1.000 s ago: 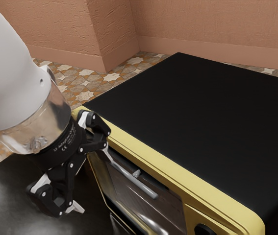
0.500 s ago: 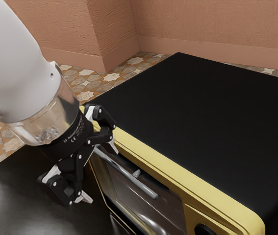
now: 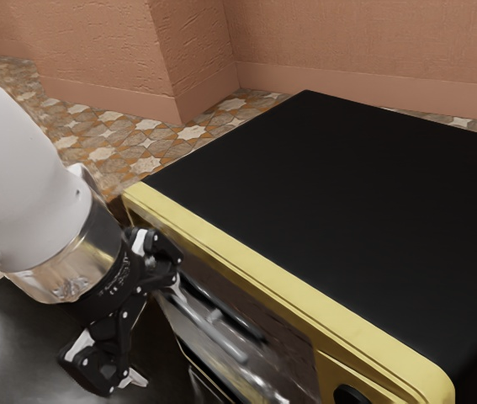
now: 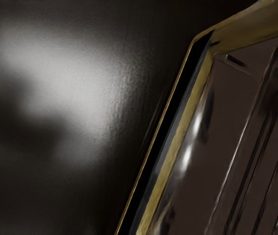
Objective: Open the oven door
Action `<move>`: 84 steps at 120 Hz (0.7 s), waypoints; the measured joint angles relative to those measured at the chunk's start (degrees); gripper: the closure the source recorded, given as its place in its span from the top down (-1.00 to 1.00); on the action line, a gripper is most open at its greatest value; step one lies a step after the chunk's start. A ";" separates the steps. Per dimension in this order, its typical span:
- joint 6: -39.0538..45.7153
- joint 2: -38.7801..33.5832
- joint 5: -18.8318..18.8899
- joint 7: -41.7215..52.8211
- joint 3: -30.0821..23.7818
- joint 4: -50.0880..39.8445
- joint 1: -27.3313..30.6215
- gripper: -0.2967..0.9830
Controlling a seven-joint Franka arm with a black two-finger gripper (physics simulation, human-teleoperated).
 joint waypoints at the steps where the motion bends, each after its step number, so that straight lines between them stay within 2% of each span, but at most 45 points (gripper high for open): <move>1: 0.14 -0.67 -0.19 0.03 -0.01 -0.62 0.12 0.52; 24: 2.66 -21.07 -5.23 0.53 -2.58 -16.56 2.17 0.52; 41: 3.10 -40.08 -9.02 0.74 -7.73 -27.44 1.70 0.53; 57: -2.97 -58.90 -11.78 -0.72 -14.06 -30.28 -2.33 0.53; 74: -20.08 -59.16 -11.66 -5.44 -15.20 -15.92 -2.46 0.53; 78: -22.87 -54.52 -9.58 -6.52 -13.60 -10.45 -0.86 0.53; 84: -26.12 -41.61 -5.42 -8.03 -10.68 -0.13 2.37 0.53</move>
